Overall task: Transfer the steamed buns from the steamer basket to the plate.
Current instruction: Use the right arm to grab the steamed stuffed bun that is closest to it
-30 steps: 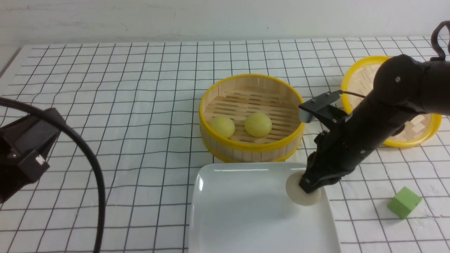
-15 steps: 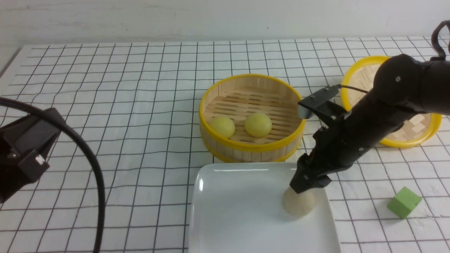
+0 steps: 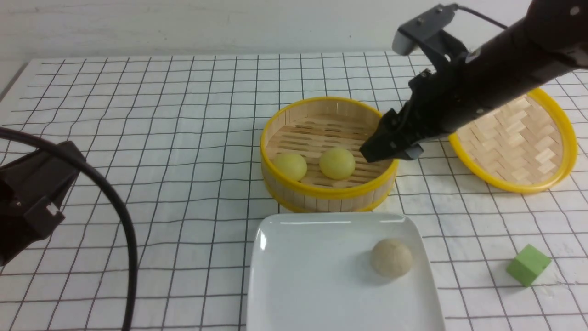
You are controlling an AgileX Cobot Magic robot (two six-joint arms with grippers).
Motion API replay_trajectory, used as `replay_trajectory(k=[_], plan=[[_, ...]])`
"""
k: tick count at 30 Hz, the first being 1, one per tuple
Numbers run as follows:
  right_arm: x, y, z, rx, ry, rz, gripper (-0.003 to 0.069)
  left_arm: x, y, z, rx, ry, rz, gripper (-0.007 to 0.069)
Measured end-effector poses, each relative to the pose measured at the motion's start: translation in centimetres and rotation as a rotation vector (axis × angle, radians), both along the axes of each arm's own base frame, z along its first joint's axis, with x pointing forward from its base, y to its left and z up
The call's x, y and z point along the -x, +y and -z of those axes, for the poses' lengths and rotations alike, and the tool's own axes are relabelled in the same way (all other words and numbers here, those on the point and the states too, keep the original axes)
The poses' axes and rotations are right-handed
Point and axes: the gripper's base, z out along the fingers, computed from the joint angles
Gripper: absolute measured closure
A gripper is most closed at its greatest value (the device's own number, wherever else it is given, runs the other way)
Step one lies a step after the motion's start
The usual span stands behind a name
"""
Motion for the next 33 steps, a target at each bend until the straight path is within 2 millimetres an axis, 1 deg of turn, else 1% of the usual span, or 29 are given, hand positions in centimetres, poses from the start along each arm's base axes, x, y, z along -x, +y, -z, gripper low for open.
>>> replay_trajectory(k=[2,5,6,11,17,20,24,25,29,31,33], plan=[[-0.4,0.1,-0.1,0.003,-0.009,-0.001,0.0091,0.0,0.0,0.0,0.0,0.0,0.0,0.0342],[-1.9,0.6,0.7,0.018,-0.004,-0.002,0.0092,0.0,0.0,0.0,0.0,0.0,0.0,0.0342],[-2.0,0.6,0.7,0.017,-0.005,-0.002,0.0092,0.0,0.0,0.0,0.0,0.0,0.0,0.0342],[-4.9,1.7,3.8,0.036,0.047,-0.001,0.0092,0.0,0.0,0.0,0.003,0.001,0.0,0.0342],[-6.8,2.4,5.8,0.042,0.058,0.007,0.0092,0.0,0.0,0.0,0.003,0.001,0.0,0.0342],[-7.7,2.7,6.4,0.042,0.054,0.011,0.0092,0.0,0.0,0.0,0.003,0.001,0.0,0.0342],[-8.6,2.9,7.4,0.044,0.056,0.015,0.0092,0.0,0.0,0.0,0.003,0.001,0.0,0.0342],[-8.9,3.1,7.9,0.047,0.06,0.015,0.0092,0.0,0.0,0.0,0.003,0.001,0.0,0.0342],[-9.2,3.2,8.7,0.053,0.074,0.014,0.0092,0.0,0.0,0.0,0.003,0.001,0.0,0.0342],[-9.4,3.2,9.1,0.057,0.081,0.013,0.0099,0.0,0.0,0.0,0.003,0.001,0.0,0.0342],[-9.5,3.2,9.2,0.057,0.078,0.015,0.0123,0.0,0.0,0.0,0.003,0.001,0.0,0.0342]])
